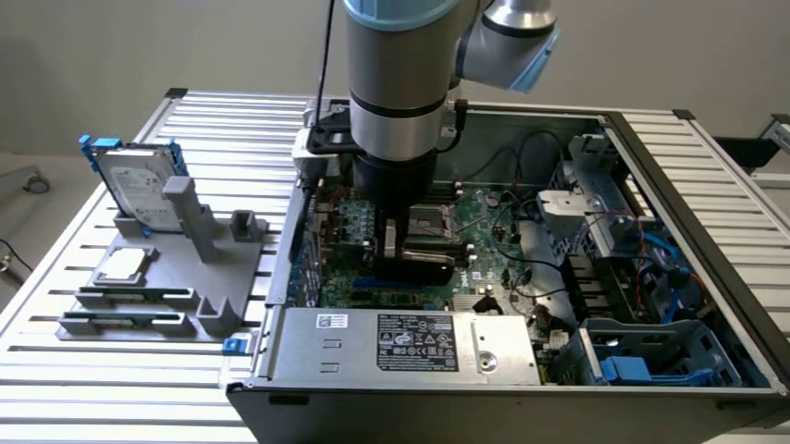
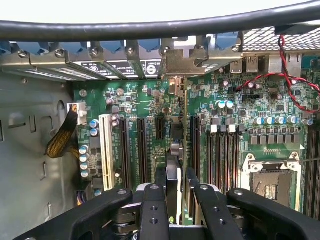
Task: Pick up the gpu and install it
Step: 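Insert the gpu into the slot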
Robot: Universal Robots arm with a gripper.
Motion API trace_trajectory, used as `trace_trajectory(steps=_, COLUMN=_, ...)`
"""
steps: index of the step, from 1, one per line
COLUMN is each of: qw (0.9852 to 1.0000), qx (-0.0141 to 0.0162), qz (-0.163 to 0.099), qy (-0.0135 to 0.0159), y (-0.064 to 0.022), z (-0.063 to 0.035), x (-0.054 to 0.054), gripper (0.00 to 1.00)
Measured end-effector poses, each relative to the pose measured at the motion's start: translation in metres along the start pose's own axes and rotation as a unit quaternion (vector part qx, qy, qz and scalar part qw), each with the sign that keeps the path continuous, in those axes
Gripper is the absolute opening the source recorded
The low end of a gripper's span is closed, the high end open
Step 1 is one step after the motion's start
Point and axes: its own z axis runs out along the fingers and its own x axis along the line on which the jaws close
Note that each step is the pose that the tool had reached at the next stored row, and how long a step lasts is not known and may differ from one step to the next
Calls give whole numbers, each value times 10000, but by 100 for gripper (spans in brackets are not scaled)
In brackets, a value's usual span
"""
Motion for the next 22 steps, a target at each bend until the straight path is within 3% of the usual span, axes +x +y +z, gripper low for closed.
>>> trace_trajectory(steps=6, qw=10000, qx=-2, qz=-13, qy=-22, y=14, z=5, x=0, gripper=26)
trace_trajectory(steps=16, qw=9996, qx=-13, qz=-281, qy=-26, y=15, z=5, x=0, gripper=26)
trace_trajectory(steps=22, qw=9996, qx=-11, qz=-285, qy=-28, y=15, z=15, x=1, gripper=26)
